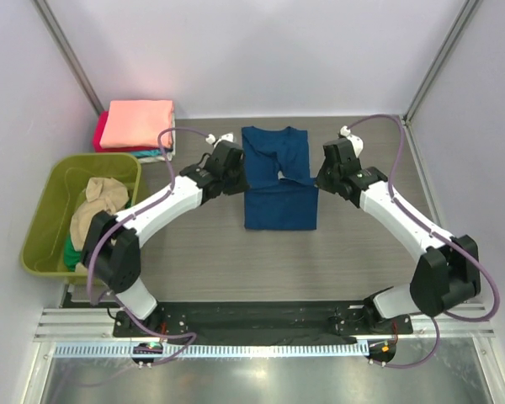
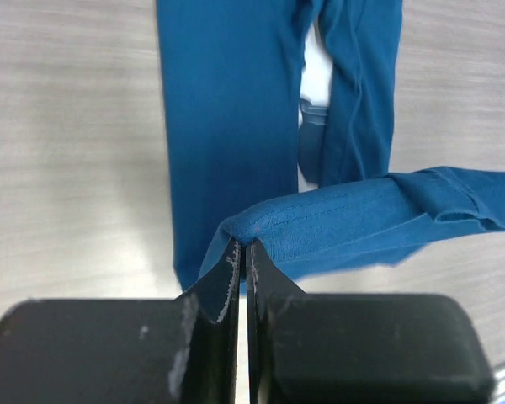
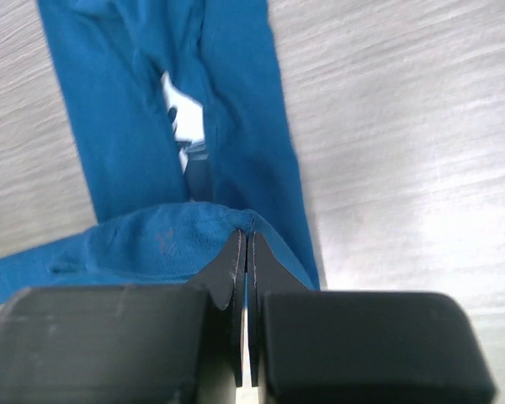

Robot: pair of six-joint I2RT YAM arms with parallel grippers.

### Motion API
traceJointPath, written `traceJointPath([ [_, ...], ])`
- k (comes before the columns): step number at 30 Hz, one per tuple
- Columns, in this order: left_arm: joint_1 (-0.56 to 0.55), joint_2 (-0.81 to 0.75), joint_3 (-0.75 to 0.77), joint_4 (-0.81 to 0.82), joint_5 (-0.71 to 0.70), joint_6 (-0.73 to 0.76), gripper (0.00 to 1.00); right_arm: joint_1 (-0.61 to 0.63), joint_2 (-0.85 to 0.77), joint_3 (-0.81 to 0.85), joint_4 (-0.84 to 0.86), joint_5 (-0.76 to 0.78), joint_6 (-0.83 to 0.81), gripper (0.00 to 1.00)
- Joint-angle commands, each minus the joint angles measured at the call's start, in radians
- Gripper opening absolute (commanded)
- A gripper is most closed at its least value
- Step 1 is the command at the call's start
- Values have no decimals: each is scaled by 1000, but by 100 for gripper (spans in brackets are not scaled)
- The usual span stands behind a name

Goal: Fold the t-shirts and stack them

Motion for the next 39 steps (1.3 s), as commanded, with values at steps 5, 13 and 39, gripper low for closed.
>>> traceJointPath([
  [5, 82, 155, 161, 8, 102, 113, 0, -50, 136, 93, 90, -21, -69, 1],
  [13, 121, 297, 291, -32, 134, 148, 0, -84, 265, 162, 116, -77, -83, 1],
  [39, 269, 323, 460, -218, 340, 107, 48, -182, 296, 230, 35, -316, -128, 79],
])
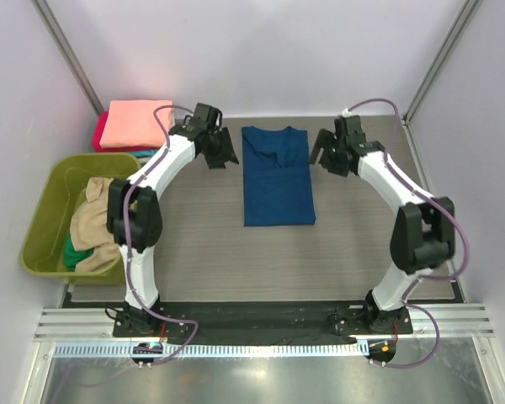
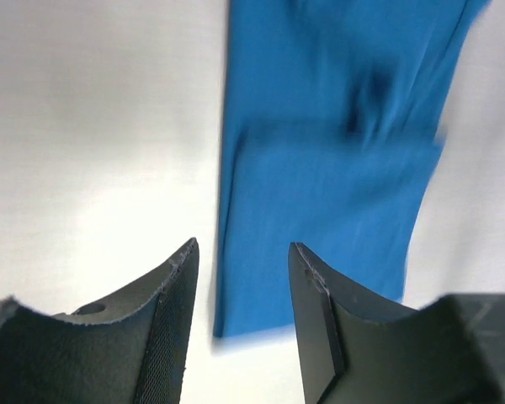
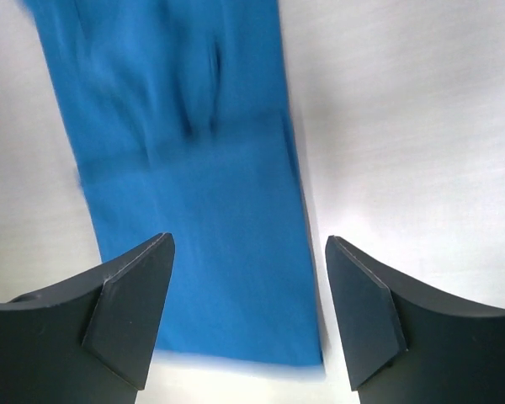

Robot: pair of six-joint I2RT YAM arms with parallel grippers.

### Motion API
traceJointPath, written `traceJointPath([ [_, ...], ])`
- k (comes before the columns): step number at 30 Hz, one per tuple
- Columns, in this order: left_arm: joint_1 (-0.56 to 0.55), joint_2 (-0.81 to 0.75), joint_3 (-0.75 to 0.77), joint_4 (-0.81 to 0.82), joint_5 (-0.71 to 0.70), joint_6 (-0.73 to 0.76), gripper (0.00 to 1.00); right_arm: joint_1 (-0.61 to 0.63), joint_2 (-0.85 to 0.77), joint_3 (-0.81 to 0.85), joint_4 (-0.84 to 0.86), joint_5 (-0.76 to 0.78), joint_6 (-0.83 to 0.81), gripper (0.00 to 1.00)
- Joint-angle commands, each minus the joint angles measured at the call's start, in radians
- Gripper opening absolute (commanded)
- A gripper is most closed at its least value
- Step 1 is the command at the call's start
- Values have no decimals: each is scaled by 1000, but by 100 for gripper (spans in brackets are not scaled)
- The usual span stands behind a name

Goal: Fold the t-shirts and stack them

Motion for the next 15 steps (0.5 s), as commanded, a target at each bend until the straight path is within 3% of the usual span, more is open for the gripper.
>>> traceJointPath([
  [1, -30, -214, -257, 137, 49, -28, 48, 7, -162, -236, 62, -102, -6, 79],
  [6, -88, -389, -622, 299, 61, -60, 48, 5, -310, -496, 168, -234, 11, 76],
  [15, -148, -467, -908, 500, 70, -145, 46, 5, -313, -686, 307, -329, 40, 68],
])
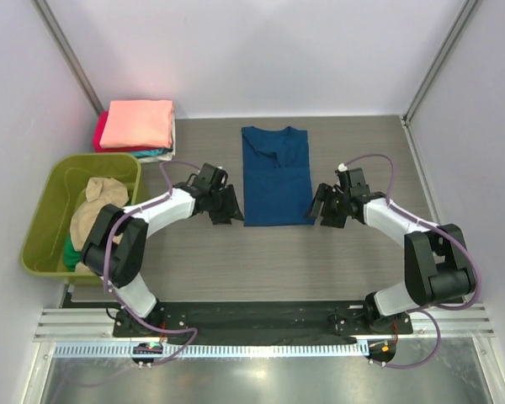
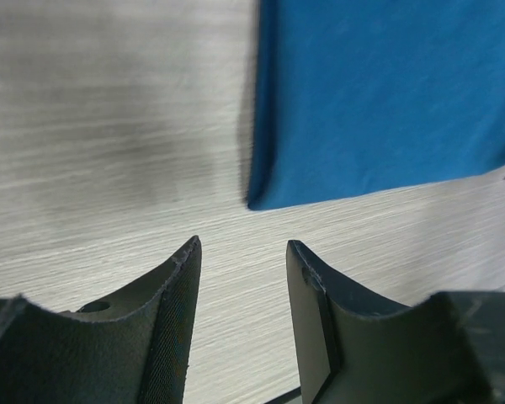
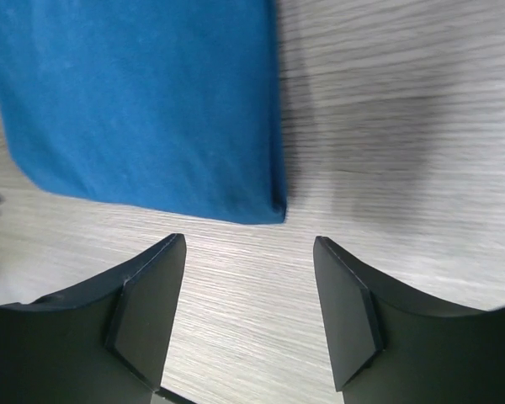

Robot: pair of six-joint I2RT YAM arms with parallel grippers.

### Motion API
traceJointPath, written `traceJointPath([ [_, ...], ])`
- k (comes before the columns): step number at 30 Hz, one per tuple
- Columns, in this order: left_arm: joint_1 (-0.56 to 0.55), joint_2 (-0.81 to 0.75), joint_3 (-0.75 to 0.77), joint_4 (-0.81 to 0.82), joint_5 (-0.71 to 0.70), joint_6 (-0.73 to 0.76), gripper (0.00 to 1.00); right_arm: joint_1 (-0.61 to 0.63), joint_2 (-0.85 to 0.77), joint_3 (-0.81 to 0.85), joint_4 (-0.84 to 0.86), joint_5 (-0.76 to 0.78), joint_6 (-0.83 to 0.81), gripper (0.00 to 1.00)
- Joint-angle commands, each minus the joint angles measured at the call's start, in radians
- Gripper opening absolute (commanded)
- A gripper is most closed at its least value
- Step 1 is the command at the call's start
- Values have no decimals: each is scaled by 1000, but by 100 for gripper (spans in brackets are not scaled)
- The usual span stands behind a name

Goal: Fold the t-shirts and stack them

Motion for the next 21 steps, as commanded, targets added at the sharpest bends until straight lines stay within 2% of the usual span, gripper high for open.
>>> traceJointPath([
  [1, -7, -42, -49, 168, 24, -48, 46, 2, 6, -32, 146, -71, 24, 67],
  [14, -38, 16, -126, 285, 36, -81, 45, 2, 126, -47, 206, -43, 1, 51],
  [21, -60, 39, -164, 311, 36, -87, 43, 2, 134, -57, 209, -38, -10, 42],
])
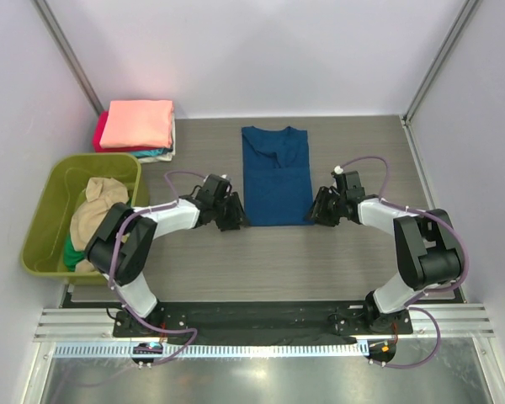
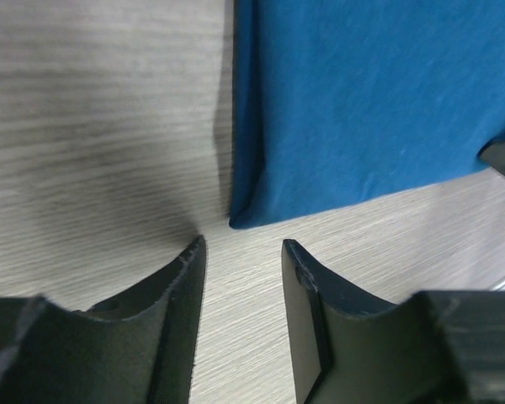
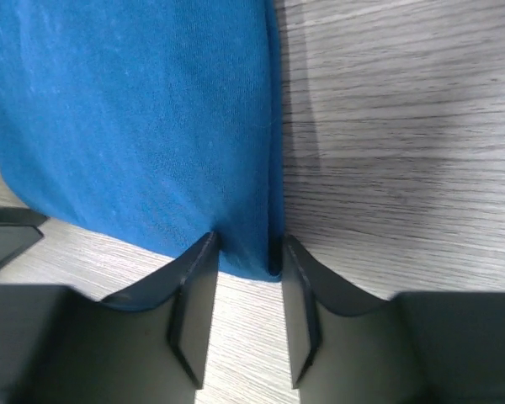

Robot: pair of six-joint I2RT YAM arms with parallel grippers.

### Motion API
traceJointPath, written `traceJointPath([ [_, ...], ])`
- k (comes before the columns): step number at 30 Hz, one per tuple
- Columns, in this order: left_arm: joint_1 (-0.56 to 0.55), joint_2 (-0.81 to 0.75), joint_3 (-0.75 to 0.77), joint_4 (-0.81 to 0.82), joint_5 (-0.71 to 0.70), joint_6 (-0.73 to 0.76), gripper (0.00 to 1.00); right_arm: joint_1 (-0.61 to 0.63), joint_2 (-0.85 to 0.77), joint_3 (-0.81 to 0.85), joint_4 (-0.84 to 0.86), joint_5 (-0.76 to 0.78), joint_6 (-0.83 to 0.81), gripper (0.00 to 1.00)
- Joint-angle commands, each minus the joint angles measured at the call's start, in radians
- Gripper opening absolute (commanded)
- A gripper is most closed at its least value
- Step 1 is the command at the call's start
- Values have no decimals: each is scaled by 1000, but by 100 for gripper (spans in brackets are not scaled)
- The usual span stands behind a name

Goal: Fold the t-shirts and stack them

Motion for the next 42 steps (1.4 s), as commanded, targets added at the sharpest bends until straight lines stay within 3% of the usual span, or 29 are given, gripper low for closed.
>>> traceJointPath([
  [1, -15, 17, -23, 64, 20, -10, 42, 3, 18, -12, 13, 15, -19, 40],
  [3, -24, 33, -34, 93, 27, -17, 40, 3, 18, -12, 16, 13, -19, 36],
  [7, -39, 46, -52, 109, 33, -33, 27, 3, 15, -17, 13, 12, -22, 29],
  [9, -39, 48, -57, 145, 37, -37, 19, 3, 13, -21, 14, 7, -23, 21],
  [10, -39, 46, -57, 147, 37, -40, 12, 3, 15, -23, 13, 2, -25, 8],
  [11, -41, 43, -55, 147, 36, -42, 8, 3, 13, -25, 16, 1, -22, 3],
  [13, -42, 39, -54, 147, 39, -48, 0, 3, 7, -29, 14, -10, -17, 1],
  [18, -59, -36, -89, 135, 25, -63, 0, 1, -54, -71, 0, -25, 0, 1],
  [26, -157, -265, -238, 44, -64, -117, 0, 9, -318, -170, -148, -25, 32, 1],
  [35, -413, -636, -316, -201, -251, -267, 0, 72, -665, -218, -444, -16, 102, 1],
  [42, -596, -782, -261, -372, -374, -365, 0, 210, -853, -183, -561, 14, 263, 1],
])
